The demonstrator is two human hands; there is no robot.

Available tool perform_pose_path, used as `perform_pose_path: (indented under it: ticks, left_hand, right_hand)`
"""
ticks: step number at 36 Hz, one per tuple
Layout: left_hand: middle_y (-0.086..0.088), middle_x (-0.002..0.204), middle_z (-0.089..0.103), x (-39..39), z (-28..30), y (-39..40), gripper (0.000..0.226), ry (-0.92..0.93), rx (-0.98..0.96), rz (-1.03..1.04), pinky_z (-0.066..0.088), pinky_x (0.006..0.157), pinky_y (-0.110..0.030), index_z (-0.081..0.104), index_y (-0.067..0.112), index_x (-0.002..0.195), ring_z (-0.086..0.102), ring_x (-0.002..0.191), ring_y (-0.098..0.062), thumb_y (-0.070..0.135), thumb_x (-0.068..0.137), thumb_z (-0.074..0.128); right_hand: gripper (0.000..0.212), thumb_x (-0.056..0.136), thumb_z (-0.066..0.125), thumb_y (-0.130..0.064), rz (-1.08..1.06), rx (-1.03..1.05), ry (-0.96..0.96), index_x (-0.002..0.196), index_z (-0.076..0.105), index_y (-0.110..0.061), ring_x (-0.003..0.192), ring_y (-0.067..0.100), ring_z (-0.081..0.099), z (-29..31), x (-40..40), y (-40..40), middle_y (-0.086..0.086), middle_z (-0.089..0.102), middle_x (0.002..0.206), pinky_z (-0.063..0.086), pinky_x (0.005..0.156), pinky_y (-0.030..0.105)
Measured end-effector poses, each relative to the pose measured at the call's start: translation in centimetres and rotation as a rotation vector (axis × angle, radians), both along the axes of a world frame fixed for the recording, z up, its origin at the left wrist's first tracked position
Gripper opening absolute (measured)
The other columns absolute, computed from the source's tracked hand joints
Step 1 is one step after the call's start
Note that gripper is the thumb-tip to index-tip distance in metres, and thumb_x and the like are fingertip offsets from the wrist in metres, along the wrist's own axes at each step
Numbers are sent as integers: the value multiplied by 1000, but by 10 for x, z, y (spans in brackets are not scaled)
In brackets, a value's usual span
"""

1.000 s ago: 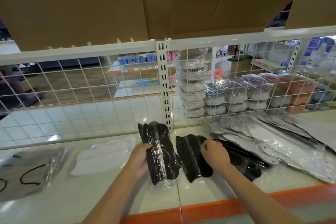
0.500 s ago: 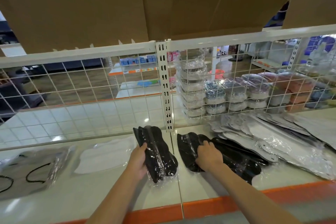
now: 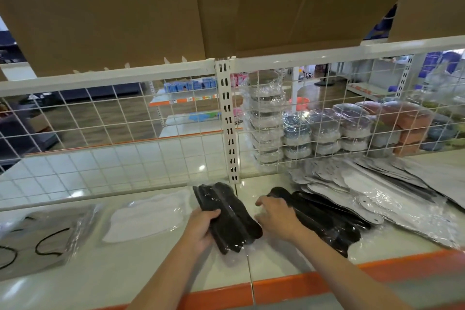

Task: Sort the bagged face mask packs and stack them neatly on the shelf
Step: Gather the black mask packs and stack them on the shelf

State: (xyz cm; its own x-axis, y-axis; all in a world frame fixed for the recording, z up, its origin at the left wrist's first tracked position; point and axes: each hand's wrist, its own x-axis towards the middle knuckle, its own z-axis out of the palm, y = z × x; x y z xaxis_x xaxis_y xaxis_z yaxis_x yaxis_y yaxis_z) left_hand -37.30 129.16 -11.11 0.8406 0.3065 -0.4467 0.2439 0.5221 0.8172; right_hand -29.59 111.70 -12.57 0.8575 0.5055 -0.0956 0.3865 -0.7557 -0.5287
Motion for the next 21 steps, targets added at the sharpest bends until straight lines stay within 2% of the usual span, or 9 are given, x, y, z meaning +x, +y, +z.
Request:
perform_pose_path:
  ticks: [3, 5, 7, 10, 12, 14, 17, 19, 21]
  left_hand:
    - [-23, 113, 62, -1, -1, 6, 38, -7, 38, 40, 48, 88, -48, 49, 3, 125, 61, 102, -34, -11, 91, 43]
    - [-23, 115, 62, -1, -2, 9, 40, -26, 31, 53, 45, 96, -51, 48, 3, 128, 60, 105, -34, -11, 91, 43]
    - [-24, 117, 60, -2, -1, 10, 40, -35, 16, 58, 43, 98, -52, 47, 2, 129, 59, 107, -35, -11, 91, 42]
    - [-24, 111, 62, -4, 3, 7, 37, -37, 4, 55, 49, 87, -47, 48, 1, 127, 61, 99, -33, -9, 92, 40]
    - [-21, 101, 63, -6, 5, 4, 31, -39, 19, 41, 49, 74, -41, 50, 2, 120, 62, 87, -29, -9, 93, 39]
    - [-18, 92, 64, -7, 7, -1, 25, -42, 47, 21, 47, 67, -37, 52, 4, 113, 62, 79, -25, -7, 94, 39]
    - [-20, 96, 69, -6, 4, -8, 23, -62, -3, -5, 50, 75, -39, 55, 1, 116, 66, 88, -30, 10, 97, 46]
    - [-23, 112, 66, -5, 3, -15, 37, -96, -51, -59, 47, 92, -46, 55, 0, 121, 63, 106, -35, 26, 96, 49]
    - [-25, 120, 61, -5, 4, -23, 42, -141, -30, -124, 43, 101, -50, 55, 0, 123, 60, 113, -36, 29, 92, 53]
  right_hand:
    - [55, 91, 47, -43, -153, -401, -148, 139, 34, -20, 133, 30, 31, -10, 7, -16, 7, 39, 141, 28, 109, 48]
    - [50, 92, 45, -43, -149, -452, -146, 134, 39, -18, 127, 29, 39, -15, 12, -28, 7, 46, 134, 33, 105, 44]
    - [36, 95, 43, -29, -114, -480, -237, 128, 45, -16, 119, 28, 47, -16, 16, -35, 6, 53, 127, 40, 96, 38]
    - [31, 92, 43, -13, -116, -495, -311, 122, 51, -16, 113, 25, 53, -12, 17, -36, 5, 57, 122, 44, 87, 34]
    - [23, 93, 44, -17, -159, -431, -317, 114, 53, -16, 106, 24, 57, -9, 17, -32, 4, 60, 115, 44, 83, 33]
    - [12, 94, 44, -24, -227, -212, -291, 98, 52, -16, 89, 22, 61, -4, 15, -29, 3, 64, 98, 46, 76, 31]
    - [13, 97, 46, -25, -209, 214, -113, 91, 50, -15, 69, 15, 55, 13, 4, -15, -3, 57, 76, 41, 56, 17]
    - [9, 98, 44, -26, -48, 341, 67, 97, 51, -20, 78, 9, 55, 28, -9, -1, -3, 59, 90, 39, 61, 14]
    - [15, 99, 41, -25, 155, 342, 235, 107, 53, -21, 94, 8, 56, 36, -21, 11, -1, 60, 107, 44, 77, 20]
